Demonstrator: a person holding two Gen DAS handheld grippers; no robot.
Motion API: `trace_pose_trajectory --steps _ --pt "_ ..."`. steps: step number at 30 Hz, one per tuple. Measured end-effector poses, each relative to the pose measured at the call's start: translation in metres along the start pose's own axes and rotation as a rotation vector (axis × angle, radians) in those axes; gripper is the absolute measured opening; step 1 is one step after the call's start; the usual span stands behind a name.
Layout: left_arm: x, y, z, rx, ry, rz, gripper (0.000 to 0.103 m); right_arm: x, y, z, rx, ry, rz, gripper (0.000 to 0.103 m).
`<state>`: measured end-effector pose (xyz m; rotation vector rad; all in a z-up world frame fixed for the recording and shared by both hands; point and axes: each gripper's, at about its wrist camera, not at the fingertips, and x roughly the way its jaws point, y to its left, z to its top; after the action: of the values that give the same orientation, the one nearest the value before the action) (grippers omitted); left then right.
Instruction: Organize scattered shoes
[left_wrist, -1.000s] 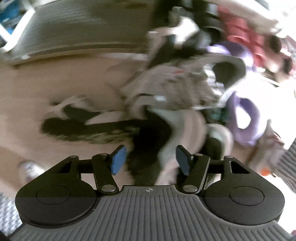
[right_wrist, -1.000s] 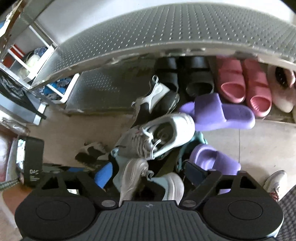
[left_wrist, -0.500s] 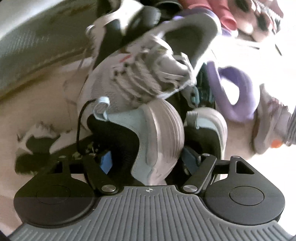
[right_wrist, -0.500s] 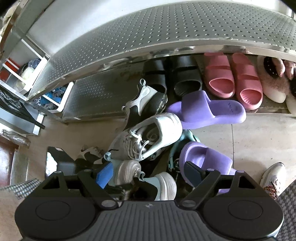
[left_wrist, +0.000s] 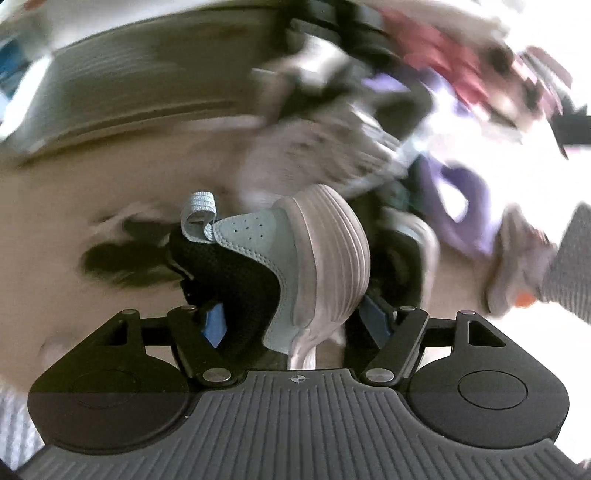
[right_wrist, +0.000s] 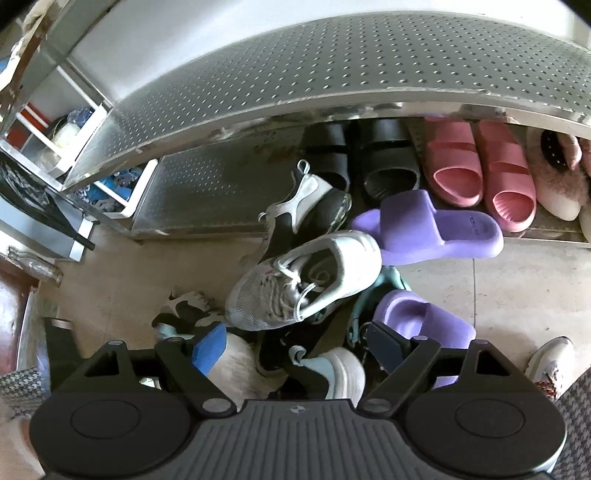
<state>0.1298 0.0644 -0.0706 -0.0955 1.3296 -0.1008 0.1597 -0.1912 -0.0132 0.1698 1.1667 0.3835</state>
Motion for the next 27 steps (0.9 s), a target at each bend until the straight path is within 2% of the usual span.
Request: trace_pose_trajectory --steps 4,6,10,11,13,15,17,21,22,24,25,27 --pt "-0.037 0.053 0.015 -0.122 -0.049 0.208 0.074 0.007 0.014 0.000 -0.032 0.013 0.008 0.085" --pt "-0.041 0.082 0.042 -0.139 -0.071 0.385 0.074 0.014 0.020 -0.001 -0.048 0.030 0.006 0.085" --pt "-0.017 0.119 0.087 -0.170 -0.062 0.498 0.075 0.026 0.020 0.000 -0.055 0.058 -0.020 0.086" --pt "-0.008 0.125 0.096 -0.184 -0.051 0.496 0.078 0.029 0.020 0.000 -0.056 0.064 -0.028 0.087" --pt "0.017 0.141 0.121 -0.215 0.010 0.464 0.077 0.034 0.017 0.001 -0.060 0.076 -0.044 0.088" --pt "0.021 0.145 0.131 -0.237 0.037 0.483 0.080 0.041 0.014 0.000 -0.061 0.098 -0.067 0.088" --pt "0.009 0.140 0.135 -0.227 0.028 0.491 0.088 0.048 0.013 -0.002 -0.061 0.126 -0.072 0.088" --pt "-0.056 0.128 0.123 -0.183 -0.048 0.440 0.091 0.059 0.032 -0.007 -0.146 0.147 -0.033 0.088" --pt "-0.072 0.128 0.118 -0.200 -0.084 0.431 0.095 0.061 0.040 -0.009 -0.184 0.142 -0.016 0.088" --pt "-0.111 0.131 0.101 -0.262 -0.190 0.399 0.097 0.075 0.062 -0.011 -0.278 0.155 0.033 0.086" --pt "-0.119 0.135 0.096 -0.283 -0.213 0.392 0.098 0.084 0.077 -0.012 -0.331 0.167 0.063 0.081" --pt "-0.132 0.152 0.088 -0.336 -0.256 0.376 0.098 0.111 0.111 -0.009 -0.426 0.189 0.112 0.078"
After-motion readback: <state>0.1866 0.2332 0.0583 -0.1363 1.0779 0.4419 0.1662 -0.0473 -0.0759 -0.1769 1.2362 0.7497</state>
